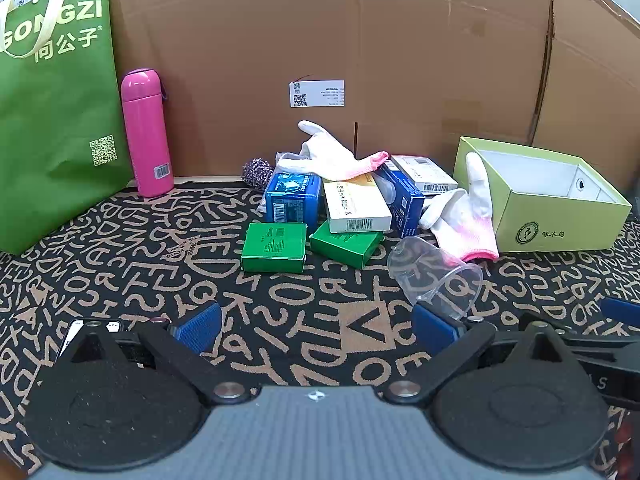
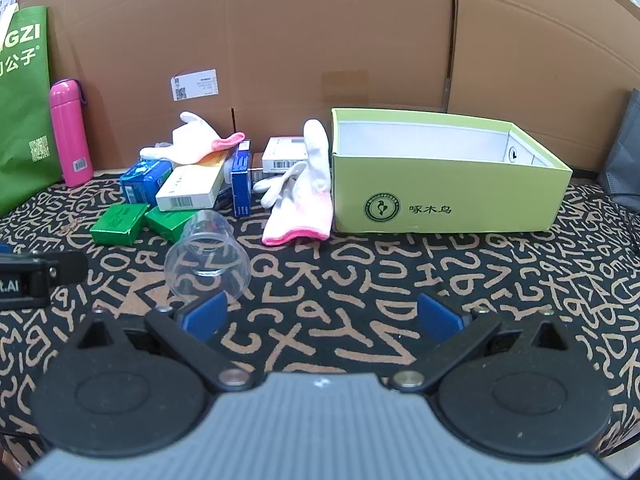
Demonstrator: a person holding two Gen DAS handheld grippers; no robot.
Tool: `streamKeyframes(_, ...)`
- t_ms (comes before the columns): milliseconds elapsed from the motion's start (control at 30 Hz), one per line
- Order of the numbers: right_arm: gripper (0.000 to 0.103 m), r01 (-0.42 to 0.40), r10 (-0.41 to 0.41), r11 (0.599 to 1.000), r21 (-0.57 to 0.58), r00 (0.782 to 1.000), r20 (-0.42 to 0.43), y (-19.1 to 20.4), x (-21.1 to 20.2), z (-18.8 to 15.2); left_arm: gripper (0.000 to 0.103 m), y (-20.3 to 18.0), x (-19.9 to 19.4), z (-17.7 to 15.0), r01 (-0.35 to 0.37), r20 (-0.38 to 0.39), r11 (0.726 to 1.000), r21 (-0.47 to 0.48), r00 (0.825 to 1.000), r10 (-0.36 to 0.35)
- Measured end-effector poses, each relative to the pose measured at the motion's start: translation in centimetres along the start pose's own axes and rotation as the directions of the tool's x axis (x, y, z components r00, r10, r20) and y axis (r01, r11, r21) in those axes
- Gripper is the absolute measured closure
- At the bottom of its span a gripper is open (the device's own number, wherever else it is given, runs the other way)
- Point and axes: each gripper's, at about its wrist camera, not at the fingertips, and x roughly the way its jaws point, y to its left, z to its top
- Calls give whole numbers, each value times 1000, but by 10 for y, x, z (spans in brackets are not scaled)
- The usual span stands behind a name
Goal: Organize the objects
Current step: 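Reach the left gripper toward the small green box while the right gripper approaches the clear cup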
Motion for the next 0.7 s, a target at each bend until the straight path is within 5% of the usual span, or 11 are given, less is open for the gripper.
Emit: streamKeyframes(700, 0, 7, -7, 1000, -10, 1000, -24, 3, 15, 9, 0, 12, 30, 6, -14, -35, 999, -32, 999, 13)
